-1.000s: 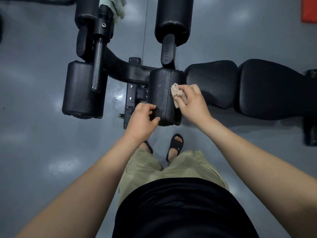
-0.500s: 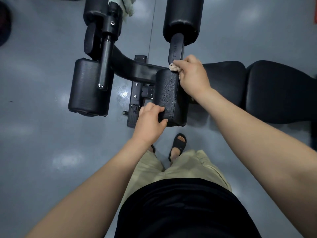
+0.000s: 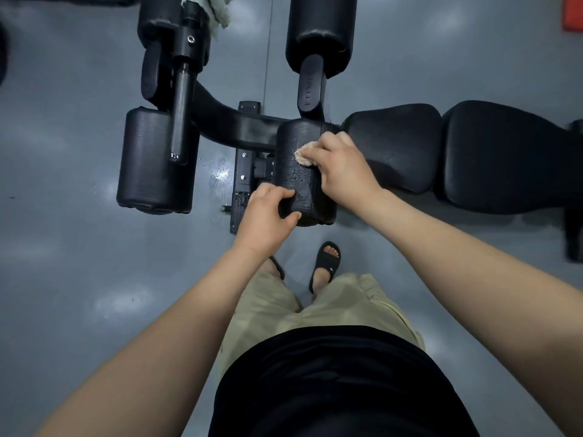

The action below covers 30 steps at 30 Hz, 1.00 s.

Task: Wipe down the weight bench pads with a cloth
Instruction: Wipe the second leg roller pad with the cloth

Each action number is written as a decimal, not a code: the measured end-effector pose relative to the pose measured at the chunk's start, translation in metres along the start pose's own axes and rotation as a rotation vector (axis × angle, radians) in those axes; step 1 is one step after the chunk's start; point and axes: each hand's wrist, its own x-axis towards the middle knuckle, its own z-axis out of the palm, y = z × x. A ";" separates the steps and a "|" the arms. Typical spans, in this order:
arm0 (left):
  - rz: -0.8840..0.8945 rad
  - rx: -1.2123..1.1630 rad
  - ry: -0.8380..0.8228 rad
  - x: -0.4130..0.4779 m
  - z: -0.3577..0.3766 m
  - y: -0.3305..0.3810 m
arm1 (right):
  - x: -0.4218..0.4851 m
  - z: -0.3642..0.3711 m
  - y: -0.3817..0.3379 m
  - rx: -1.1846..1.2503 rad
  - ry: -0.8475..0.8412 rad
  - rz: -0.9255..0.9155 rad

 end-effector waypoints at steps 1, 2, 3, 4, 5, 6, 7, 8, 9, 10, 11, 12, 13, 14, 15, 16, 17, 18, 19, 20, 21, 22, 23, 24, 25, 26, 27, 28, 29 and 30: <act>0.002 -0.012 -0.004 -0.001 -0.002 0.000 | -0.004 0.001 -0.001 0.006 -0.002 -0.003; 0.008 -0.019 -0.003 -0.002 -0.004 0.000 | -0.010 0.001 -0.003 0.012 -0.005 -0.003; 0.007 -0.029 -0.002 -0.002 -0.005 -0.001 | -0.015 0.002 -0.005 0.020 -0.009 -0.005; 0.005 -0.044 0.002 -0.003 -0.007 -0.001 | -0.020 0.002 -0.007 0.026 -0.014 -0.009; 0.000 -0.058 0.004 -0.004 -0.007 -0.002 | -0.026 0.003 -0.008 0.033 -0.017 -0.013; -0.002 -0.062 0.006 -0.005 -0.008 -0.003 | -0.032 0.004 -0.009 0.042 -0.018 -0.015; -0.003 -0.059 0.013 -0.005 -0.008 -0.004 | -0.036 0.006 -0.010 0.049 -0.021 -0.017; 0.004 -0.040 0.021 -0.006 -0.007 -0.005 | -0.042 0.007 -0.012 0.056 -0.021 -0.017; 0.008 -0.022 0.029 -0.007 -0.005 -0.007 | -0.046 0.008 -0.013 0.064 -0.021 -0.019; 0.009 -0.015 0.034 -0.008 -0.004 -0.007 | -0.052 0.008 -0.014 0.072 -0.019 -0.022; 0.004 -0.025 0.041 -0.009 -0.003 -0.007 | -0.055 0.009 -0.016 0.082 -0.019 -0.029; 0.004 -0.039 0.045 -0.010 -0.002 -0.007 | -0.060 0.009 -0.017 0.088 -0.019 -0.032; 0.002 -0.056 0.051 -0.010 -0.001 -0.007 | -0.063 0.010 -0.018 0.093 -0.023 -0.035; 0.002 -0.065 0.053 -0.011 -0.001 -0.007 | -0.067 0.011 -0.019 0.095 -0.028 -0.036; 0.000 -0.071 0.053 -0.010 -0.001 -0.007 | -0.070 0.011 -0.020 0.097 -0.035 -0.035; -0.001 -0.073 0.051 -0.010 0.000 -0.007 | -0.073 0.013 -0.021 0.100 -0.042 -0.032; -0.005 -0.077 0.050 -0.010 0.000 -0.007 | -0.076 0.014 -0.021 0.103 -0.045 -0.032; -0.007 -0.080 0.050 -0.010 0.000 -0.007 | -0.079 0.015 -0.022 0.104 -0.048 -0.033; -0.006 -0.083 0.048 -0.010 0.000 -0.007 | -0.082 0.015 -0.023 0.106 -0.054 -0.032; -0.005 -0.084 0.048 -0.010 0.000 -0.007 | -0.085 0.015 -0.024 0.110 -0.063 -0.031; -0.003 -0.084 0.049 -0.010 0.000 -0.007 | -0.088 0.015 -0.025 0.114 -0.073 -0.029; -0.003 -0.084 0.050 -0.010 0.000 -0.007 | -0.091 0.015 -0.026 0.117 -0.082 -0.031; -0.004 -0.086 0.048 -0.009 0.000 -0.007 | -0.094 0.015 -0.025 0.120 -0.087 -0.038; -0.004 -0.087 0.047 -0.009 0.001 -0.007 | -0.097 0.015 -0.025 0.118 -0.088 -0.047; -0.006 -0.087 0.048 -0.009 0.000 -0.007 | -0.100 0.015 -0.025 0.109 -0.093 -0.057; -0.006 -0.085 0.047 -0.008 0.000 -0.007 | -0.104 0.015 -0.026 0.096 -0.105 -0.065; -0.005 -0.083 0.045 -0.007 0.000 -0.008 | -0.110 0.014 -0.026 0.076 -0.123 -0.076; -0.001 -0.079 0.044 -0.007 0.000 -0.008 | -0.116 0.013 -0.026 0.056 -0.150 -0.094; 0.003 -0.075 0.044 -0.007 0.000 -0.008 | -0.122 0.011 -0.024 0.045 -0.184 -0.115; 0.006 -0.069 0.044 -0.007 0.000 -0.008 | -0.128 0.010 -0.021 0.049 -0.210 -0.128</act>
